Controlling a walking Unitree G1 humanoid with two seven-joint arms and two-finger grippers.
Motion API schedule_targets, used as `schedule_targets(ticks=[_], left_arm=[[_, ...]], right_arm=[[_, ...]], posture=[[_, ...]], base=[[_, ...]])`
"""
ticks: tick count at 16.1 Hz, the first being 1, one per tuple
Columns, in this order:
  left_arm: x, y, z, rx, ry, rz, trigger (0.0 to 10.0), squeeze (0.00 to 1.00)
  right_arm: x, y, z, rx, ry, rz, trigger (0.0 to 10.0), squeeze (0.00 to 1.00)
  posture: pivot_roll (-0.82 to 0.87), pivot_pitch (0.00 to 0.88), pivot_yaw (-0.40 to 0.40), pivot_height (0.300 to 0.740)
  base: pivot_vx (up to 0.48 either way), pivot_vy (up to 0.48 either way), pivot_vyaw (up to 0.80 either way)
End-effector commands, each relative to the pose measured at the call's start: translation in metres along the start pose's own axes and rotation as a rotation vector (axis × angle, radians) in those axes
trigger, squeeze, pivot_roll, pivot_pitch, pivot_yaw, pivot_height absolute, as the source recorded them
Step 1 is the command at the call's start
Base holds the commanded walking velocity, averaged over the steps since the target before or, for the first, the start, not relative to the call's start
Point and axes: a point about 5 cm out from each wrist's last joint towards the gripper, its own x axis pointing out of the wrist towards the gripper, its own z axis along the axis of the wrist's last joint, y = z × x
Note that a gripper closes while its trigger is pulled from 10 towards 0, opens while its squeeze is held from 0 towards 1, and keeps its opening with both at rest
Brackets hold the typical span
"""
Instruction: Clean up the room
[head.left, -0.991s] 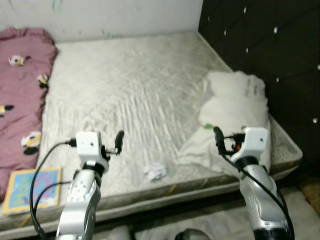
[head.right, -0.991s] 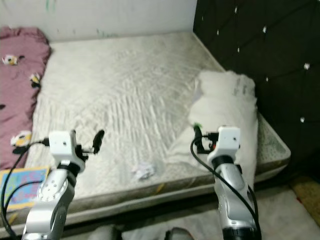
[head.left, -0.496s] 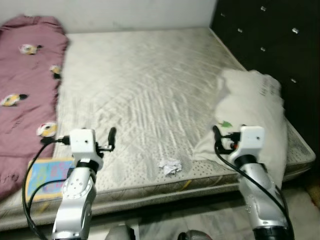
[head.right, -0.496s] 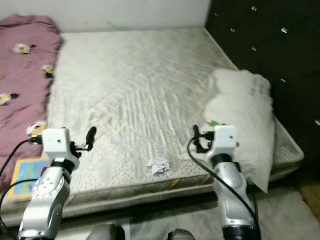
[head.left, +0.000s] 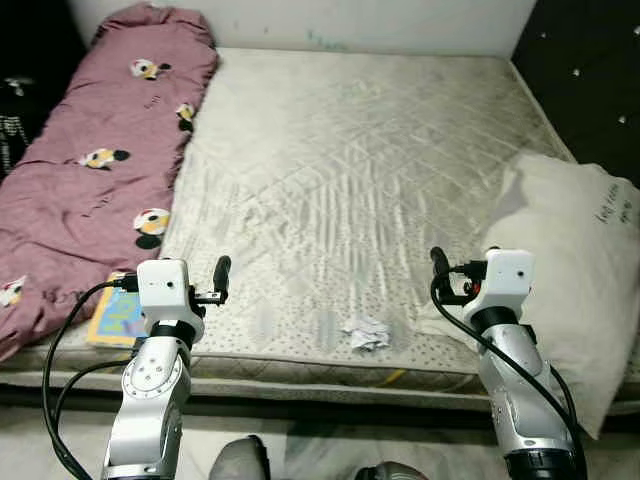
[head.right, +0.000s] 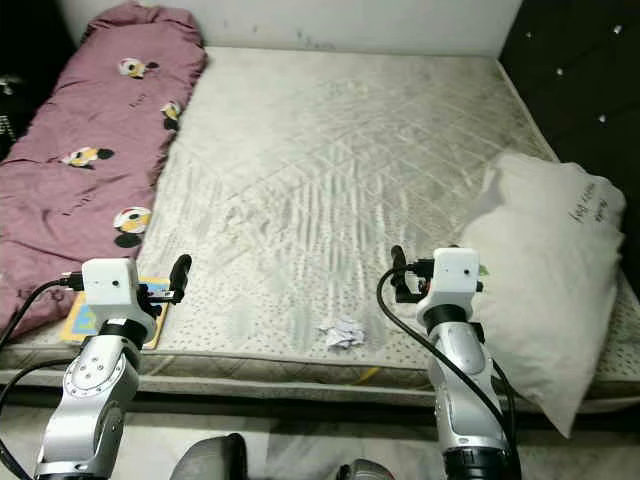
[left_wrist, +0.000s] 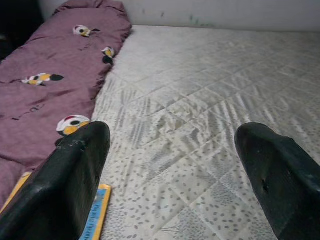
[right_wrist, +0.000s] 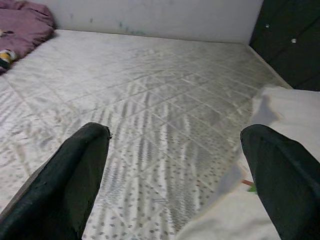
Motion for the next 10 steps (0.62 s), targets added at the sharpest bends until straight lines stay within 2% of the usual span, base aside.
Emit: schedule_targets(ticks=[1,5,8,10], left_arm=[[-0.002,0.002,-0.001,-0.003,0.004,0.001,10.0,0.00],[-0.002,0.000,-0.002,0.000,0.007,-0.009,10.0,0.00],[-0.013,0.002,-0.005,-0.017,0.003,-0.043,10.0,0.00],[-0.017,0.003,-0.008,0.009,0.016,-0.048,10.0,0.00]], right_arm=[[-0.002,-0.003,-0.003,0.004,0.008,-0.023,10.0,0.00],[-0.003,-0.007,-0.004,0.009,0.015,-0.042,10.0,0.00],[-0.012,-0.013,-0.008,0.010,0.028,-0.059,10.0,0.00],[-0.016,-0.015,-0.009,0.013,0.035,-0.067,10.0,0.00]], posture=[[0.02,0.070,-0.028,0.740],[0.02,0.066,-0.032,0.740],[0.03,0.069,-0.033,0.740],[0.02,0.072,-0.030,0.740]], base=[[0.000,0.000,0.00],[0.000,0.000,0.00],[0.000,0.000,0.00],[0.000,0.000,0.00]])
